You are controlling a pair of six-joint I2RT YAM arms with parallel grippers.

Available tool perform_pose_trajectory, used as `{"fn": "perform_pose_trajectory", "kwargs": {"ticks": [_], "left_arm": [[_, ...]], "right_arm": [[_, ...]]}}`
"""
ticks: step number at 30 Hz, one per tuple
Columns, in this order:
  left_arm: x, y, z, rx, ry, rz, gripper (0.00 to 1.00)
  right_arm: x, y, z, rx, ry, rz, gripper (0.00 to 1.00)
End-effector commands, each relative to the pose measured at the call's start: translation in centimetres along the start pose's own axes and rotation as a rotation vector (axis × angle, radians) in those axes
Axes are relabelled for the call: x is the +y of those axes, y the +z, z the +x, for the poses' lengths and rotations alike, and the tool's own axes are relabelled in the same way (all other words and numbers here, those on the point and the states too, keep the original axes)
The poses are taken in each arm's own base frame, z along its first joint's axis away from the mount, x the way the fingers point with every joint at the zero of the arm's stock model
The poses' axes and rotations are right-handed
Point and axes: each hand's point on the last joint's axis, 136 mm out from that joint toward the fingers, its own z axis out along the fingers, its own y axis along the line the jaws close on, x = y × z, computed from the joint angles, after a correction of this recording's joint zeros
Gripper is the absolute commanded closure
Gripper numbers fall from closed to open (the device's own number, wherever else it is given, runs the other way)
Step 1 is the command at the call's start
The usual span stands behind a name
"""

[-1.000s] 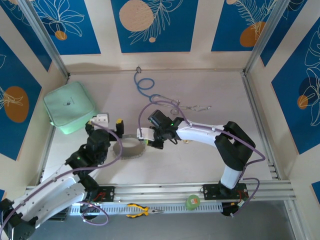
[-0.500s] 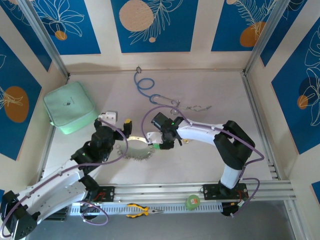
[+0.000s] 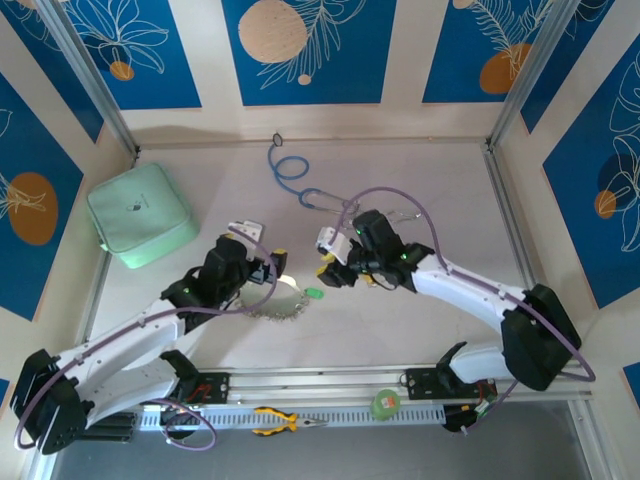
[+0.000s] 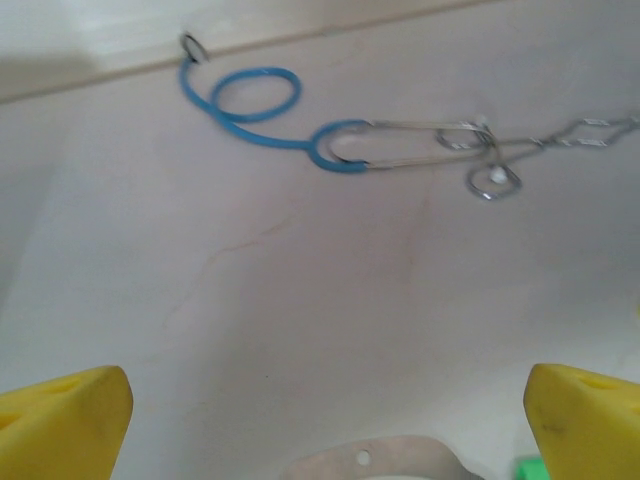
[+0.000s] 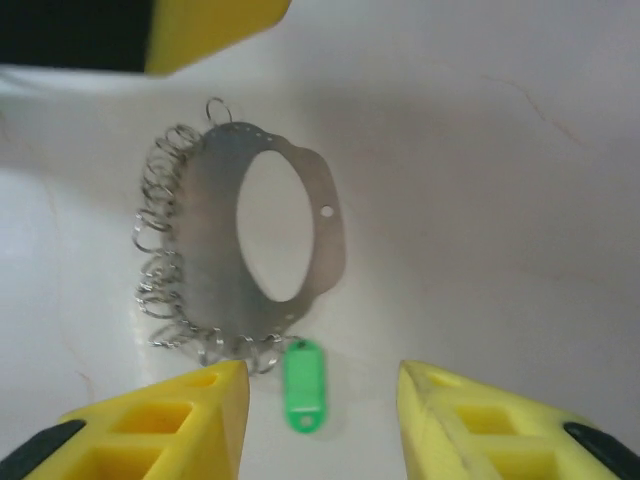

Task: Put the keys on the keyring

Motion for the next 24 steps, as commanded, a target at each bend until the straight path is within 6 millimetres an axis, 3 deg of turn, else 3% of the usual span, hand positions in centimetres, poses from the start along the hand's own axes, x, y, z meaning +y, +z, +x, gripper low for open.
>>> {"fn": "perform_pose_trajectory", "kwargs": {"ticks": [1,3,5,6,9,16,20,24], "left_arm": [[-2.1,0.1,-0.5,0.023,-0.011,0.116,0.00],[-2.6,0.1,-0.4,0.036,-0.028,0.142,0.00],[-3.3,0.1,-0.2,0.051,-0.039,0.185,0.00],[-3.6,0.0,-0.1,0.058,-0.050,0.198,0.00],[-3.5,0.1,0.8,0.106,-0.107,0.188,0.00],[-2.7,-0.3,4.9,0.273,-0.235,0.132,0.00],[-2.5,-0.5,6.4,0.328,-0.316,0.098,0.00],[-1.5,-0.4,7.7,0.362,-0.374,0.026,0.00]], "right_arm": [[-1.8,-0.4,-2.3,-0.181,0.295,0.040,0.61],[-3.6,-0.5,-1.5,-0.166,0.441,0.101,0.66],[-6.8,-1.2,0.0,-0.113,0.671,0.264,0.81],[-7.5,-1.6,0.5,-0.080,0.744,0.298,0.87],[-8.0,-1.8,1.5,0.010,0.880,0.258,0.90],[-4.1,1.2,3.4,0.188,0.909,0.102,0.85],[-0.4,3.1,3.8,0.290,0.800,0.002,0.78],[1.7,4.6,5.1,0.413,0.674,-0.009,0.74]]}}
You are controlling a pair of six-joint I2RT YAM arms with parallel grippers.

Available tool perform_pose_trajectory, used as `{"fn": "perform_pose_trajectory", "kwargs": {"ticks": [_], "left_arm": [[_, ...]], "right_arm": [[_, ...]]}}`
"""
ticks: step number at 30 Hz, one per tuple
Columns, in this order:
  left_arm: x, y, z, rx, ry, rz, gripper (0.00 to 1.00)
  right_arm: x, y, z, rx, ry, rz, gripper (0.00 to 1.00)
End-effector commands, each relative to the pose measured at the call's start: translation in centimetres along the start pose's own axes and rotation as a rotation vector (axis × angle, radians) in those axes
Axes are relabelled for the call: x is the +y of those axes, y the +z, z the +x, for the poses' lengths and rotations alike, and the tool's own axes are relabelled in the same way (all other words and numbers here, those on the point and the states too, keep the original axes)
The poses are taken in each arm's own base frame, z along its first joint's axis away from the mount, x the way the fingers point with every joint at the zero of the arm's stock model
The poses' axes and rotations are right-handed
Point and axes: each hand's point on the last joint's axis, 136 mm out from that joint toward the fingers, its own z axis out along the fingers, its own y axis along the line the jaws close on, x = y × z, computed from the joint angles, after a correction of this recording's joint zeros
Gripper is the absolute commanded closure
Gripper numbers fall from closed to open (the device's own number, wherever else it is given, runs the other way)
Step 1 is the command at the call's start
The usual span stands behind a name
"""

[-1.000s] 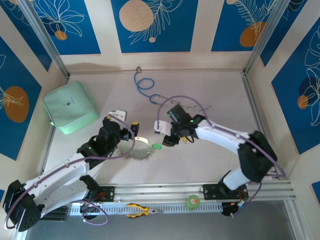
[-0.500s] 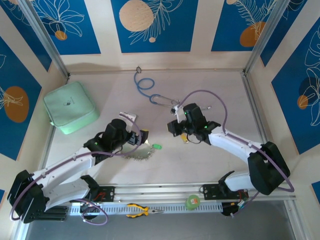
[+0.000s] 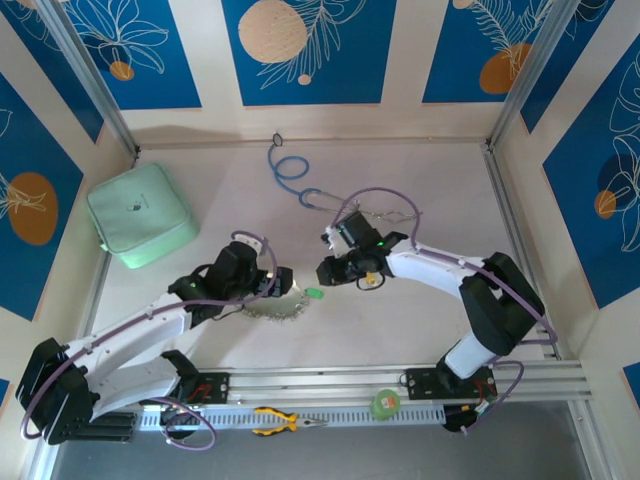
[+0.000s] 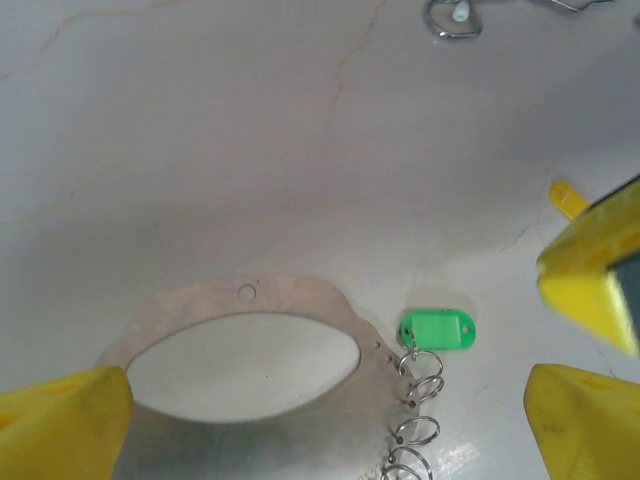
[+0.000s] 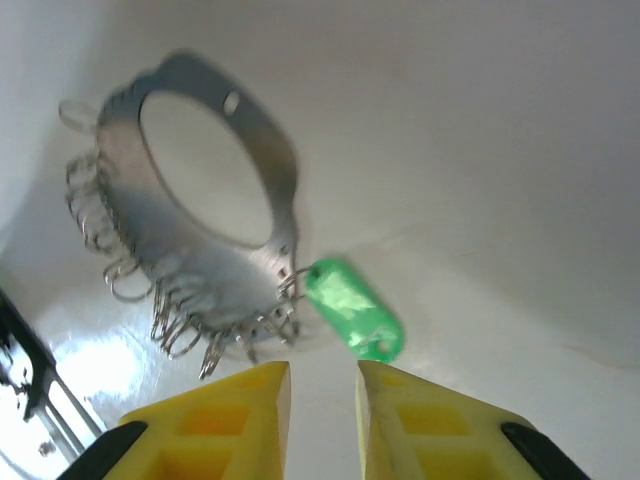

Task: Put the keys on the keyring

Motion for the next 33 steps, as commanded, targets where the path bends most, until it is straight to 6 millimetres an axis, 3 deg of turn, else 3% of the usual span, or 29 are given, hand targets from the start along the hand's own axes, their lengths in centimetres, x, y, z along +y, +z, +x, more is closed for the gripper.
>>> {"fn": "perform_pose_trajectory", "kwargs": {"ticks": [1,12,23,33], "left_arm": [[1.3,0.2,1.2,0.045,-0.100,-0.069,0.01],[2.7,0.0,2.4,0.070,-0.139,-0.135,0.00],[5.5,-2.3,1.3,-0.078,-0.216,-0.225,0.01],[5.9,-2.6,1.1,-0.103,-0.234,-0.241,0.02]], "right_arm": [[1.4,0.8,1.3,0.101,-0.105,0.005,0.72],[3.9,3.4,2.1,0.222,-0.257,-0.031,0.68],[3.3,5.0,2.1,0.302,-0.323,0.005,0.67],[2.4,5.5,2.9,0.337,-0.343,0.050,0.67]]}}
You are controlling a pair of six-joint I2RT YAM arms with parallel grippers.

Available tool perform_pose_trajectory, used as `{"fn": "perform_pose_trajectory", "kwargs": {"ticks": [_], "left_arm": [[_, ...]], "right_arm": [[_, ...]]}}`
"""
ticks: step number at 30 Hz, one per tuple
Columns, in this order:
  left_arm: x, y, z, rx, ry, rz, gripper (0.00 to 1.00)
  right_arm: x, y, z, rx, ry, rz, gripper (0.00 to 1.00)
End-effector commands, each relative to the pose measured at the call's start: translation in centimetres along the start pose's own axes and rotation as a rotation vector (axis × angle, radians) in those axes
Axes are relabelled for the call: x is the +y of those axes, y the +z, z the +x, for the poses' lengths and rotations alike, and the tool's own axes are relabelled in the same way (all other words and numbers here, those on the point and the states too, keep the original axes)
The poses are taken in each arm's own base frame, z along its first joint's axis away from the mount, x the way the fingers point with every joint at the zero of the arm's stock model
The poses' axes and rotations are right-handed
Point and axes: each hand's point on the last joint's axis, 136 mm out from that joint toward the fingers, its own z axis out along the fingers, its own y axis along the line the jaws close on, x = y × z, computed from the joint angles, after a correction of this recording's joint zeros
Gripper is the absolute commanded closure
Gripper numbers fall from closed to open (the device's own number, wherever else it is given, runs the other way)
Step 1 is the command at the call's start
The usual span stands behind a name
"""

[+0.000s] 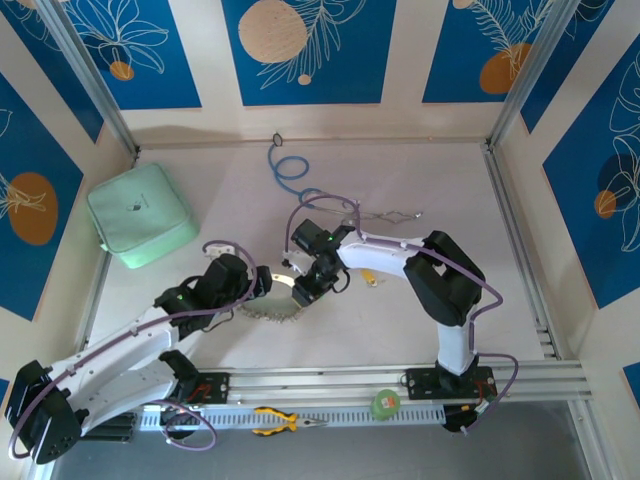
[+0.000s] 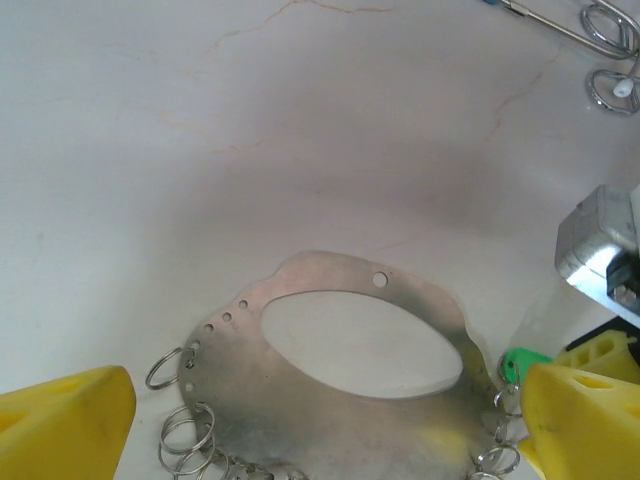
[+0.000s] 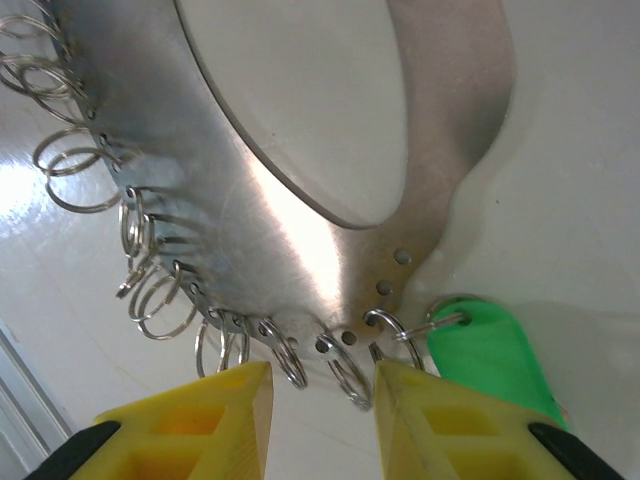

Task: Put the keys on the keyring

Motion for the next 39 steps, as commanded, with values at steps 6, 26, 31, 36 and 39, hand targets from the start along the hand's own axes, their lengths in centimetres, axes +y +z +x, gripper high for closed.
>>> {"fn": "perform_pose_trajectory", "kwargs": {"ticks": [6,26,31,36,39], "left_arm": [[0.9,-0.2,-0.2,-0.024,-0.018,-0.036,0.03],[0.8,-0.1,-0.2,-0.021,-0.012,-0.035,0.03],[0.8,-0.2,-0.3,-0.025,-0.010,-0.035,0.03],[0.8,-0.2,-0.4,-0.028,-0.008,-0.036,0.03],[0.8,-0.2,-0.4,-0.029,-0.008,-0.035,0.03]], "right_arm": [[-0.2,0.4,0.3,0.035,-0.028,0.024,0.67],[1.4,0.2,0.2,0.033,-0.010,-0.052,0.85],[1.3,0.1,0.2,0.032,-0.007,-0.050,0.89],[1.1,0.2,0.4,0.038,0.000,-0.047,0.90],[1.1,0.0,0.3,0.030,0.001,-0.050,0.91]]}}
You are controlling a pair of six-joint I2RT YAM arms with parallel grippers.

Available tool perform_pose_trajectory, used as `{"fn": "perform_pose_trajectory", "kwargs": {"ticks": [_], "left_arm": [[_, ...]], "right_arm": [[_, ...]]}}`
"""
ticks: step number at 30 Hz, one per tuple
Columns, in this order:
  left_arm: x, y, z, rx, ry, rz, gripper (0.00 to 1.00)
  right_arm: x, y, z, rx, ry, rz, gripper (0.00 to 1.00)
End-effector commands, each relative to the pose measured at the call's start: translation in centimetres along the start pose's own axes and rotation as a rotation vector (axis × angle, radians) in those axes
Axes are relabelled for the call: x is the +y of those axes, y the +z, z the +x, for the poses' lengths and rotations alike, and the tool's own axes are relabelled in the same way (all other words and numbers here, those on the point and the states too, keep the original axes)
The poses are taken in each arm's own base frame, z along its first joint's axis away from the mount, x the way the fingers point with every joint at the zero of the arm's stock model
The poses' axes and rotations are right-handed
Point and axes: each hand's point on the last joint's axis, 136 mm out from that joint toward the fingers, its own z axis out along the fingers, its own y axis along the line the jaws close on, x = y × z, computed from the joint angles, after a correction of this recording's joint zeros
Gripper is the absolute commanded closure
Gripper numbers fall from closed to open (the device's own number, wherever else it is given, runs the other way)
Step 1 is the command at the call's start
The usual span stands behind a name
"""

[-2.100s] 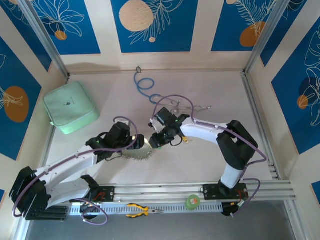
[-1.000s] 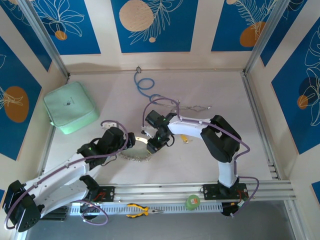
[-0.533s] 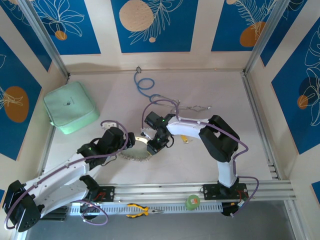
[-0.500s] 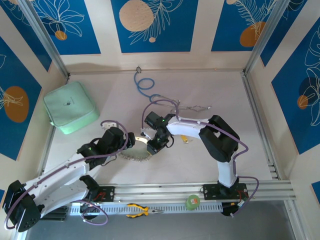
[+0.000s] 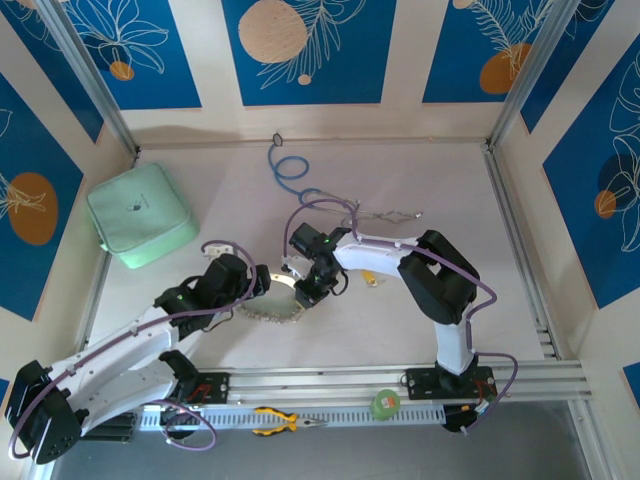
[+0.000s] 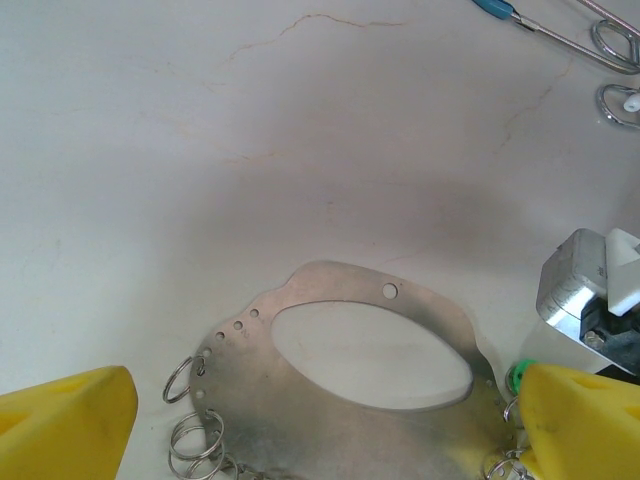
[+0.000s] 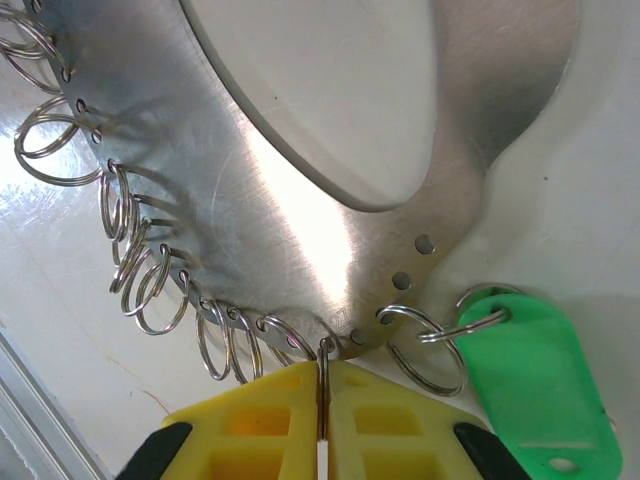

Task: Put the keys on the keyring

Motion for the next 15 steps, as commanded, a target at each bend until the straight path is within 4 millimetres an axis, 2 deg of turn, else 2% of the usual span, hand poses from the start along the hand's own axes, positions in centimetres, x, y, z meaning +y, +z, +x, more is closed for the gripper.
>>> {"fn": "perform_pose_trajectory", "kwargs": {"ticks": [1,3,6,10,15], "left_arm": [[0.4,-0.2,-0.2,-0.015,-0.002,-0.016,0.03],[0.4,-0.2,-0.2,-0.017,0.000,-0.017,0.03],[0.2,-0.2,-0.5,-0.026,0.020,-0.011,0.03],[-0.3,-0.7,-1.7,-0.070,0.095,0.003,0.02],[-2.8,-1.8,-3.7,-0.159,0.276,0.111,0.05]], "right_arm": [[0.8,-1.1,-0.4,-0.021,0.006,-0.036,0.93],[0.8,-1.3,-0.4,-0.023,0.007,-0.036,1.00],[0.9,-1.7,-0.5,-0.028,0.003,-0.036,1.00],[1.5,-3.2,-1.1,-0.075,-0.027,-0.035,1.00],[2.4,-5.8,-2.4,-0.228,-0.142,-0.010,1.00]]}}
